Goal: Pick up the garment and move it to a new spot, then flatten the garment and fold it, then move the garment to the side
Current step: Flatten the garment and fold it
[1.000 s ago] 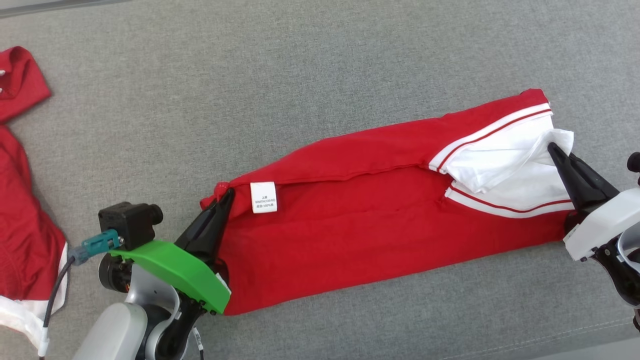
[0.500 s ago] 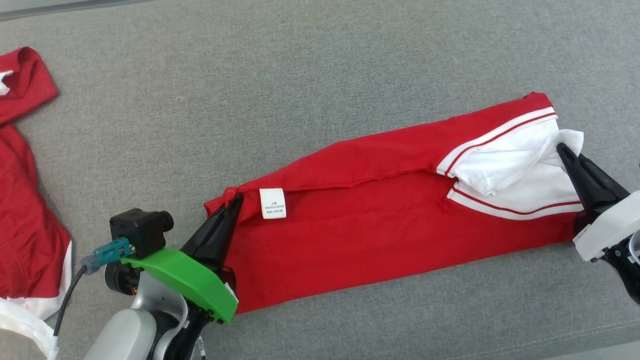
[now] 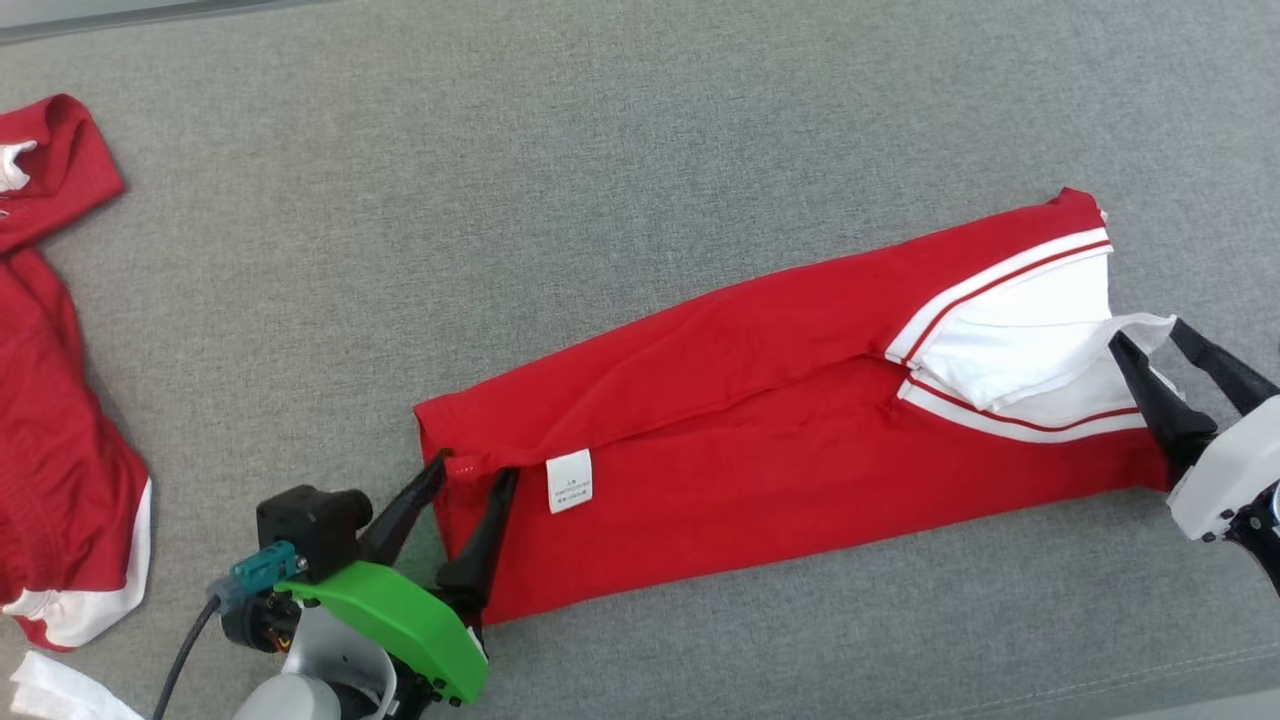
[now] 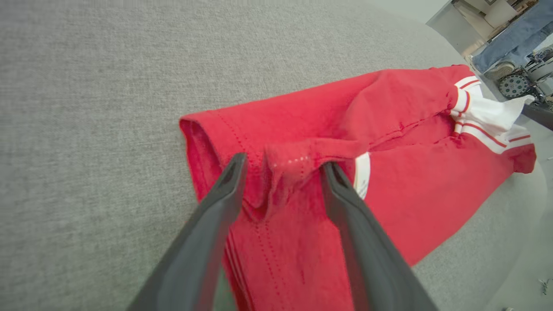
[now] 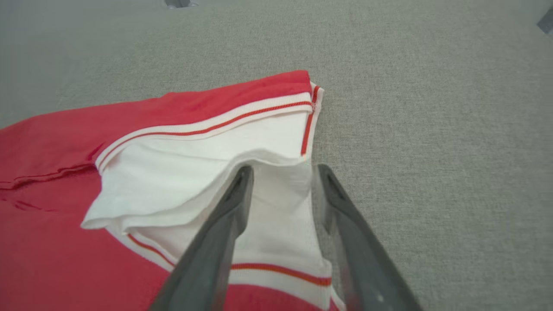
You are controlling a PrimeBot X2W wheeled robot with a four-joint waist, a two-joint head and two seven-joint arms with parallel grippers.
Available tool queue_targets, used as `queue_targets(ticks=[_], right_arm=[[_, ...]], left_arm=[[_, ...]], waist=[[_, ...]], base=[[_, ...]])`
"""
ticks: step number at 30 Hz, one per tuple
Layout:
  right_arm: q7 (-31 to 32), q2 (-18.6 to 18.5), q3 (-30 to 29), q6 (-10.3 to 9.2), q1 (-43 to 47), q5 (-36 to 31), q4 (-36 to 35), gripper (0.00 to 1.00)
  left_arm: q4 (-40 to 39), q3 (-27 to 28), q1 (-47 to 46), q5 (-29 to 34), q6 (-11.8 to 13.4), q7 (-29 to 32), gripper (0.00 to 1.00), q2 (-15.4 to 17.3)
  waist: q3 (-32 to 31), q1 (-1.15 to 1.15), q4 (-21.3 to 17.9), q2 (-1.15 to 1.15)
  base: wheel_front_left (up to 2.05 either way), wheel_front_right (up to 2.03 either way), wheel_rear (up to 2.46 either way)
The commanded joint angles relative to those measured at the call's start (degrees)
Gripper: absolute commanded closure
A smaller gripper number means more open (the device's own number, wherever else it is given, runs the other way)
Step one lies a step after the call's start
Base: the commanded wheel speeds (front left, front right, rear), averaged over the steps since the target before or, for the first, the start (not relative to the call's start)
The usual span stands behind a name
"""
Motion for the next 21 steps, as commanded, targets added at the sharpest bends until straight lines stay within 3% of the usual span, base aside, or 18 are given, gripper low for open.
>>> queue_targets(ticks=[1, 7, 12, 17, 21], right_arm=[[0.7, -0.4, -0.5, 0.01, 1.0, 0.9, 0.0, 0.0], [3.8, -2.4, -5.8, 0.01, 1.9, 5.0, -1.8, 0.0], [7.1, -1.5, -10.2, 0.02, 0.3, 2.4, -2.6, 0.0], [12.6, 2.5, -9.3, 0.0, -1.9, -1.1, -1.8, 0.0], [16.3, 4.5, -7.7, 0.01, -2.9, -5.7, 2.1, 0.0]], left_arm=[[0.6, 0.2, 0.9, 1.0, 0.8, -1.4, 0.0, 0.1], [1.8, 3.5, 3.3, 4.5, 5.0, -11.1, 0.0, -1.0], [1.4, 6.5, 4.8, 8.8, 8.6, -18.8, 0.0, -2.9], [0.0, 8.3, 4.9, 13.9, 9.1, -19.9, 0.0, -7.1], [-0.8, 10.3, 5.8, 18.0, 6.8, -19.8, 0.0, -11.6]], waist=[[-0.2, 0.0, 0.1, 0.0], [-0.5, 0.0, 0.2, 0.0], [0.2, 0.0, 0.8, 0.0], [1.2, 0.0, 2.2, 0.0], [2.0, 0.0, 3.9, 0.0]], base=[[0.0, 0.0, 0.0], [0.0, 0.0, 0.0], [0.0, 0.0, 0.0], [0.0, 0.0, 0.0], [0.0, 0.0, 0.0]])
